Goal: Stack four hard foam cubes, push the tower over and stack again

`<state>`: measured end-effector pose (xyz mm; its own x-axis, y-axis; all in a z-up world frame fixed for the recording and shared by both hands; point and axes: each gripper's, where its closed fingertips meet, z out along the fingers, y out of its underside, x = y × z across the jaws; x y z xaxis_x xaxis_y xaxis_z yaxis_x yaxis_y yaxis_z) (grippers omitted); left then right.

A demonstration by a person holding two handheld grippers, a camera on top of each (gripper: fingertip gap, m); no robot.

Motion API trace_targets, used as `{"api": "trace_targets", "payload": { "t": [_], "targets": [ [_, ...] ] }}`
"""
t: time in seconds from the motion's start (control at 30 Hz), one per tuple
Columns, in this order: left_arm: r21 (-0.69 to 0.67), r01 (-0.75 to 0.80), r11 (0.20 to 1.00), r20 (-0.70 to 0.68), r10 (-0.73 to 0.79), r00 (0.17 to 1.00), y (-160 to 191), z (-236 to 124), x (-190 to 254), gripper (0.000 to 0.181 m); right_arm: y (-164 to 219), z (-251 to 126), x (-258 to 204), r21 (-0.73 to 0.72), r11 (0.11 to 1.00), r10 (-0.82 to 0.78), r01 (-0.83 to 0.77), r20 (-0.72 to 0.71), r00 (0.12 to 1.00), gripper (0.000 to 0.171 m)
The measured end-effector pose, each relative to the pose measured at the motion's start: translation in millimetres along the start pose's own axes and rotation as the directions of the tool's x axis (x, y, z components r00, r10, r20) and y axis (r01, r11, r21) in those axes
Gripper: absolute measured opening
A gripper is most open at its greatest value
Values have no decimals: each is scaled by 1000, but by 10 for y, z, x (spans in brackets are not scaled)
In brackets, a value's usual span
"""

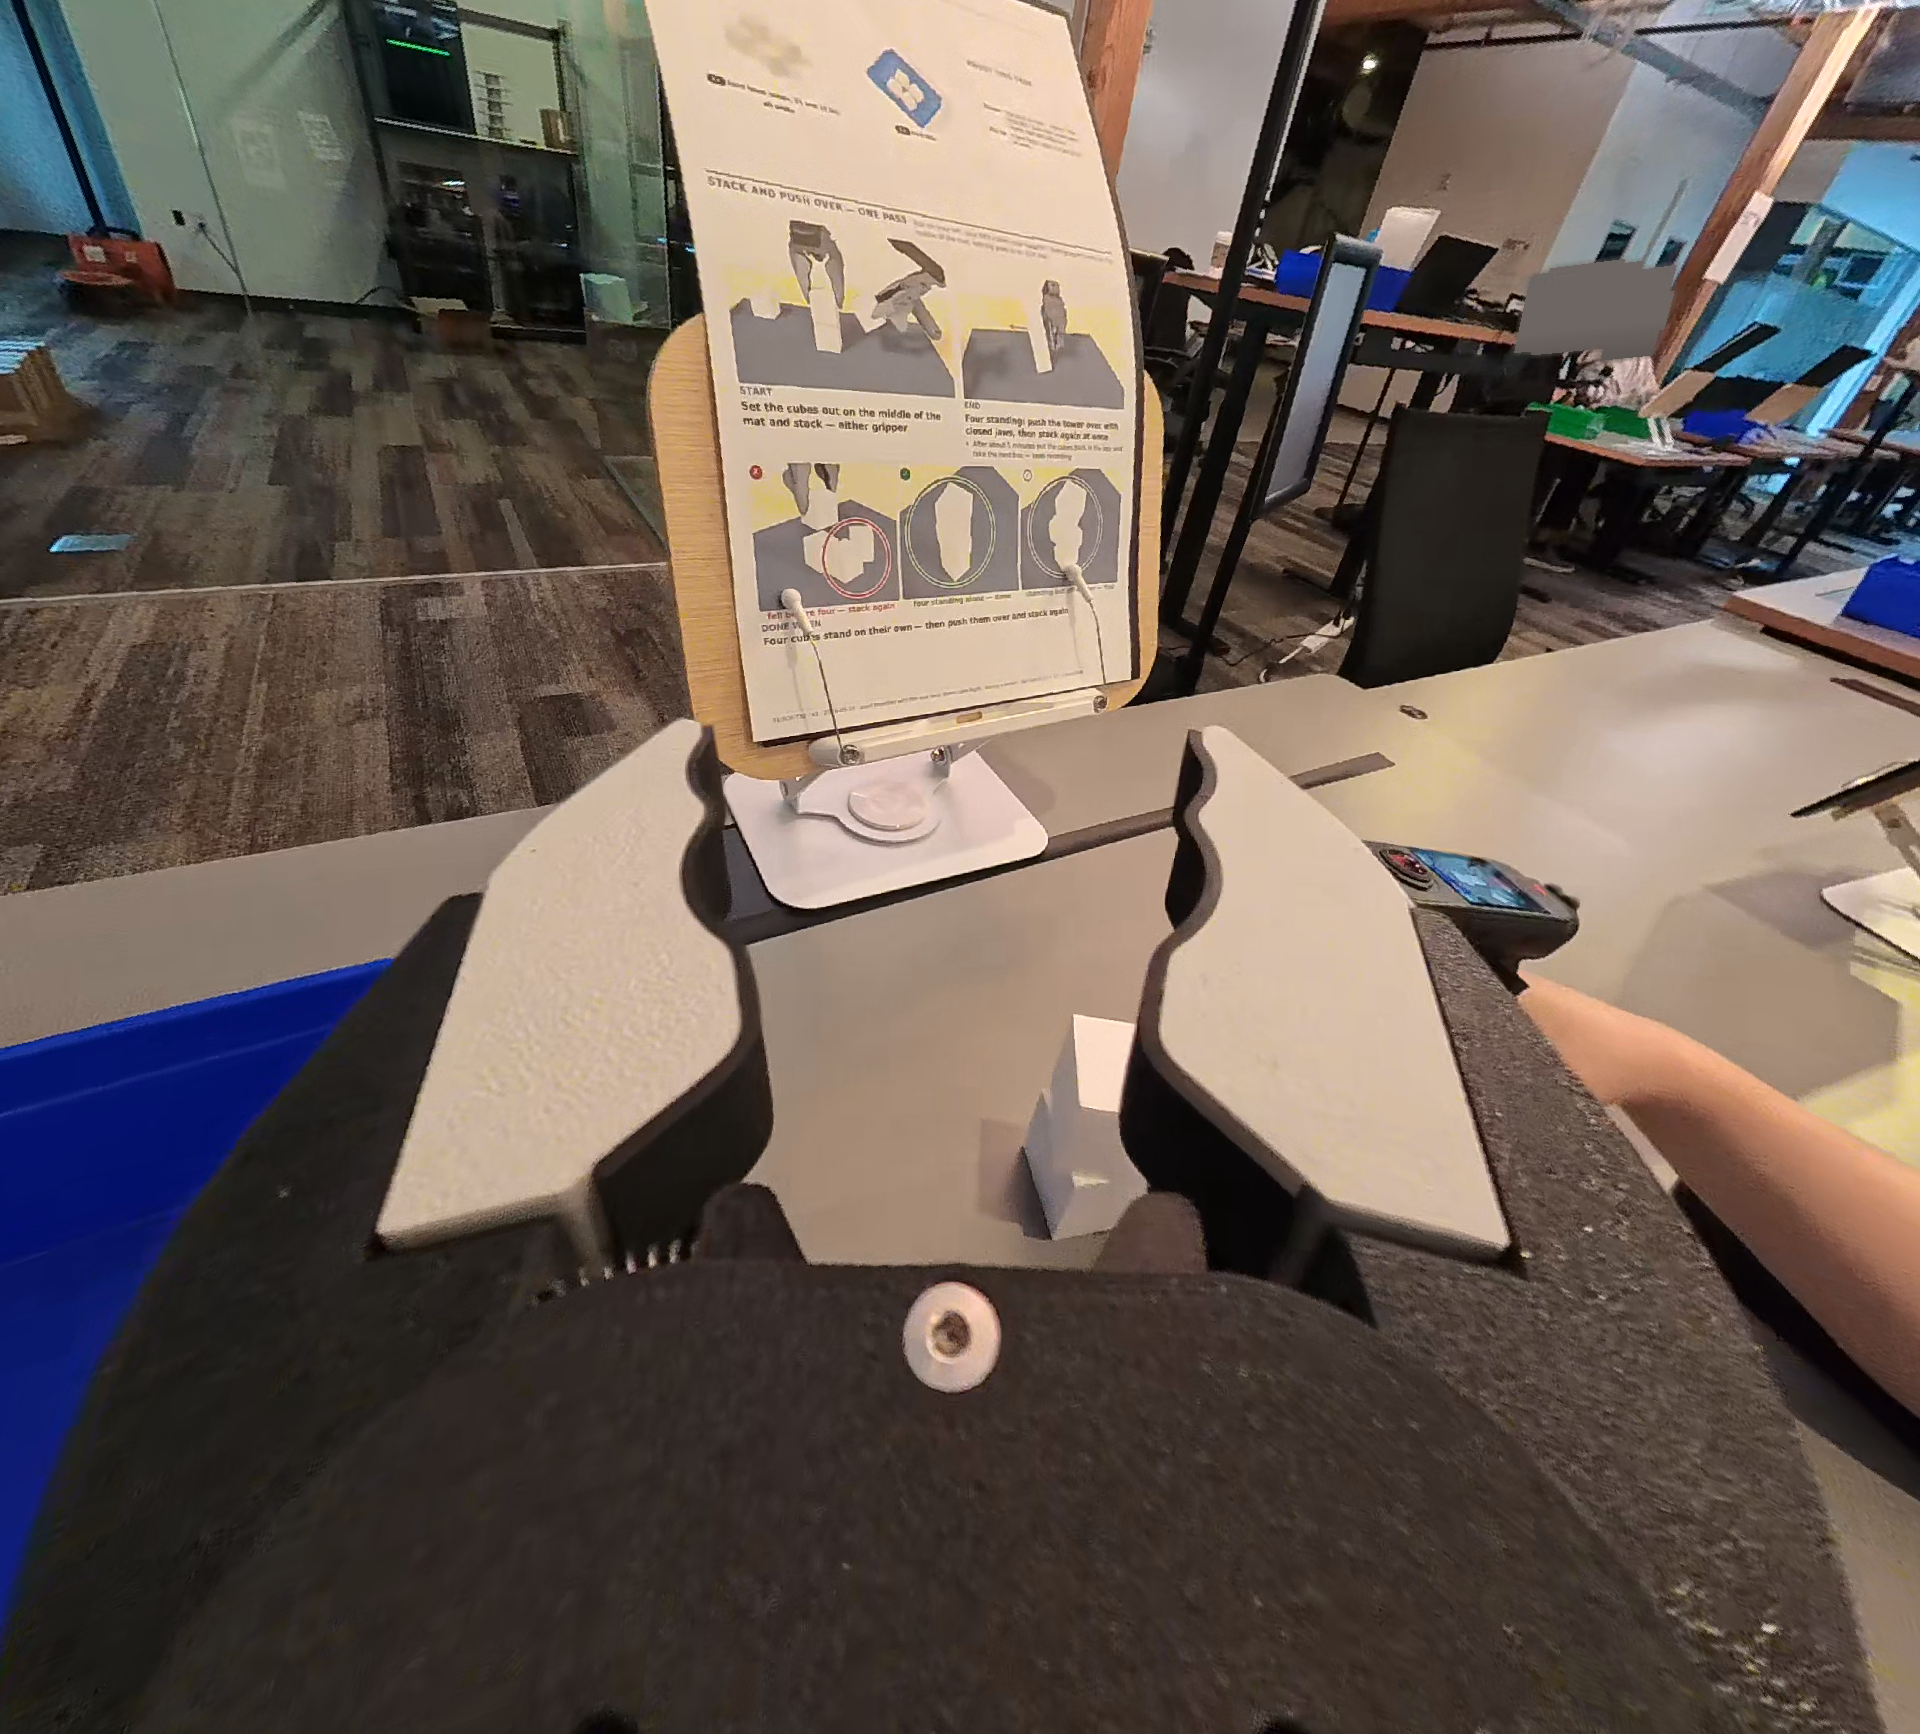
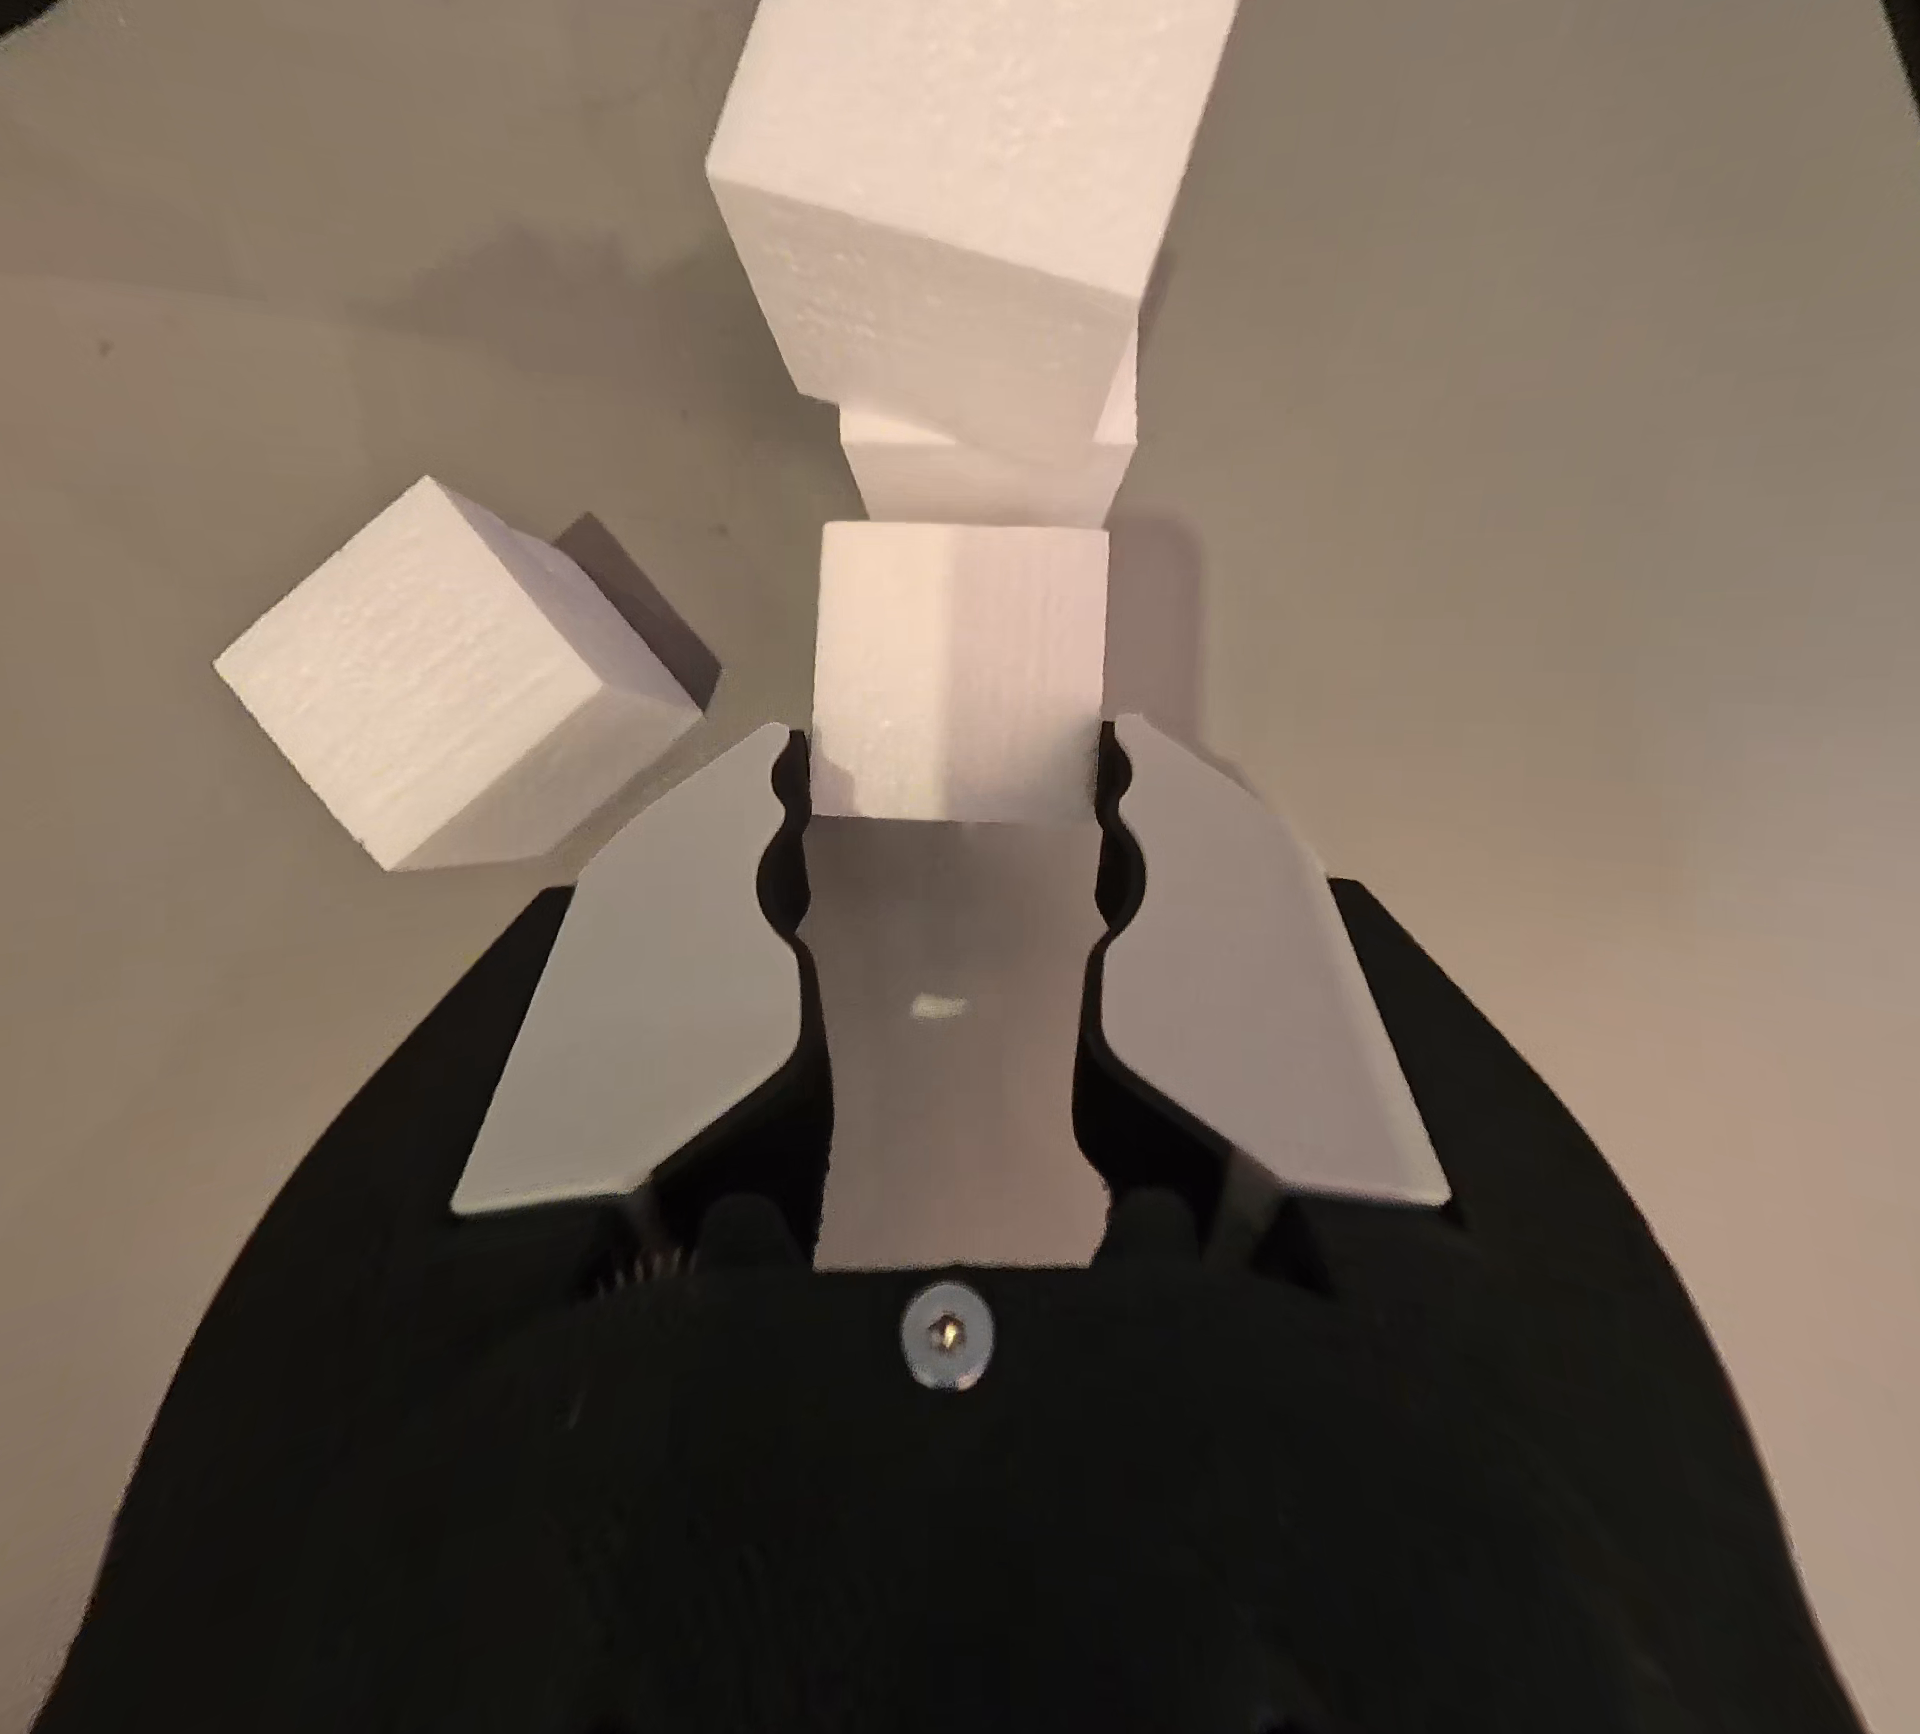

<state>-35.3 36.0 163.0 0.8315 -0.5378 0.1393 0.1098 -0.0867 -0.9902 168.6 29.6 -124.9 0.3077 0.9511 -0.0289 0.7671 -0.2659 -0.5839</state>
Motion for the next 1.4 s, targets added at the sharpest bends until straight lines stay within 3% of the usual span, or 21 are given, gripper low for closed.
{"api": "trace_targets", "payload": {
  "t": [0.13, 0.23, 0.3, 0.4, 0.5, 0.63, 0.73, 1.03, 1.4],
  "targets": [
    [-11, -2, 1000, -6, 2, 1000, -8, -33, -11, 81, 167, -191, 65, -71, 997, 40, -39, 15, 999, 54],
    [-15, 2, 1000, -6, -2, 1000, -16, -58, -37, 81, 139, -459, 141, -41, 995, 96, -96, -4, 995, 54],
    [-10, 11, 1000, -10, -11, 1000, -33, -69, -44, 81, 1, -683, 192, 32, 990, 136, -135, -38, 990, 54],
    [-4, 21, 1000, -21, -21, 1000, -55, -76, -33, 79, -461, -990, 174, 252, 949, 202, -188, -30, 979, 54],
    [-5, 13, 1000, -20, -13, 1000, -52, -59, -8, 79, -836, -1106, 139, 380, 900, 238, -214, -17, 971, 54],
    [-10, -6, 1000, -12, 6, 1000, -45, -54, 19, 78, -1061, -1028, 120, 374, 898, 258, -232, -20, 966, 54],
    [5, -9, 1000, -7, 9, 1000, -64, -52, 9, 76, -1114, -854, 75, 293, 926, 254, -238, -16, 967, 54],
    [-38, -8, 999, -9, 7, 1000, 7, -7, -17, 77, -1121, -518, 23, 132, 971, 209, -198, -73, 975, 54],
    [-47, -10, 999, -13, 10, 1000, 18, 0, -1, 76, -1088, -436, 34, 91, 976, 205, -198, -84, 975, 54]
  ]
}}
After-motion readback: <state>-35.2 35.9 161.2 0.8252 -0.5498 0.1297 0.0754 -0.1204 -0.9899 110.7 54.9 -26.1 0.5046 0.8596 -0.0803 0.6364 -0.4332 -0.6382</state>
